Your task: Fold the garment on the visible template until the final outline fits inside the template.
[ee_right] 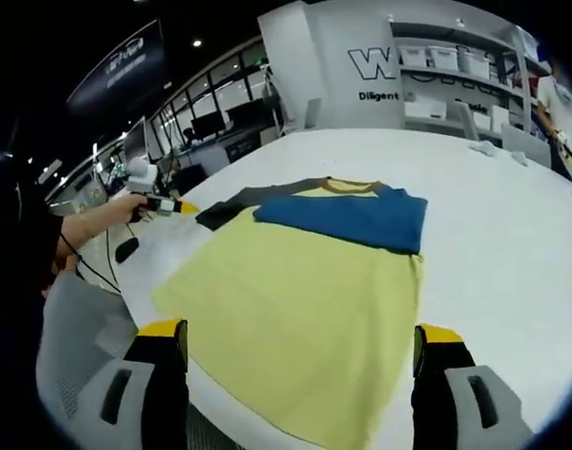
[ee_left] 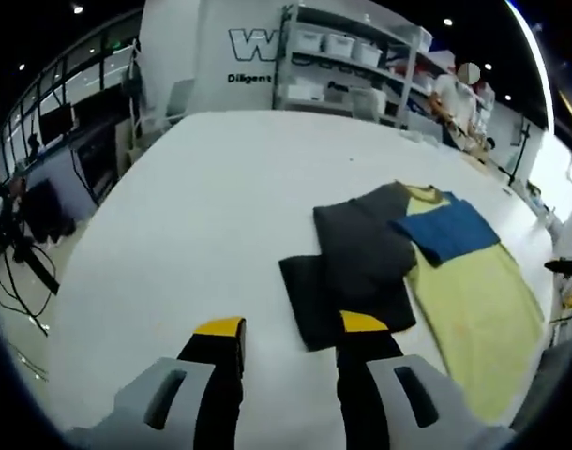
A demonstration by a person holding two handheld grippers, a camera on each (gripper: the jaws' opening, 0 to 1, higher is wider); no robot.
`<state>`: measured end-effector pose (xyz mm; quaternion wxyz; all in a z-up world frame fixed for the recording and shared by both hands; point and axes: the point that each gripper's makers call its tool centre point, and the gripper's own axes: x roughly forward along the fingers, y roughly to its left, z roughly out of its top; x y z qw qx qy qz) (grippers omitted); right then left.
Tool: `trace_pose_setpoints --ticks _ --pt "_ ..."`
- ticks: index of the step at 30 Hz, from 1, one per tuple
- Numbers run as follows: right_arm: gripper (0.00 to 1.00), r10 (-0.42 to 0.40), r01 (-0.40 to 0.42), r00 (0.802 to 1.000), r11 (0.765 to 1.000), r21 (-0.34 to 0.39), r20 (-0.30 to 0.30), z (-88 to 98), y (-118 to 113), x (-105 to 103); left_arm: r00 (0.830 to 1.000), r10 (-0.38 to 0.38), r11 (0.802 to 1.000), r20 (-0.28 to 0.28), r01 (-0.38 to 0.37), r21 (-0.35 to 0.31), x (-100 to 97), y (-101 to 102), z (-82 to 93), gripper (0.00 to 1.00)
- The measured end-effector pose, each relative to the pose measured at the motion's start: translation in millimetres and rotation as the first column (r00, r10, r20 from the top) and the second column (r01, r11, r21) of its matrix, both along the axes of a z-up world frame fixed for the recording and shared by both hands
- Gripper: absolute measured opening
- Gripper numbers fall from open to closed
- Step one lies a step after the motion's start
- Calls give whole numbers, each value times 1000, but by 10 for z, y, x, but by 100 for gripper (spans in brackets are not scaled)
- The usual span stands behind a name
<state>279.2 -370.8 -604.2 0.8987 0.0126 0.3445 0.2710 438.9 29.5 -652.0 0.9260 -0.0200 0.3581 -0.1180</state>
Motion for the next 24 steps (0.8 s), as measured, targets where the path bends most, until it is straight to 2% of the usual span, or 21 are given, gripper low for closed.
trace_pose_setpoints --ticks 5,7,13,18,24 --pt "99 -6 6 1000 1000 2 3 1 7 3 1000 -9 1000 -29 8 -2 -6 -89 -89 27" --pt "99 -9 9 1000 1000 9 5 10 14 8 999 5 1000 -49 -3 30 -34 -69 -132 23" --pt "99 -16 16 1000 1000 7 6 14 -12 -3 999 16 1000 -40 -15 26 -31 -93 -142 19" --pt "99 -21 21 1000 1000 -4 5 -9 -25 -1 999 -15 998 -35 17 64 -61 -110 -160 0" --pt "99 -6 7 1000 1000 -4 11 1 41 -7 1000 -15 997 -28 17 81 -40 -78 -149 0"
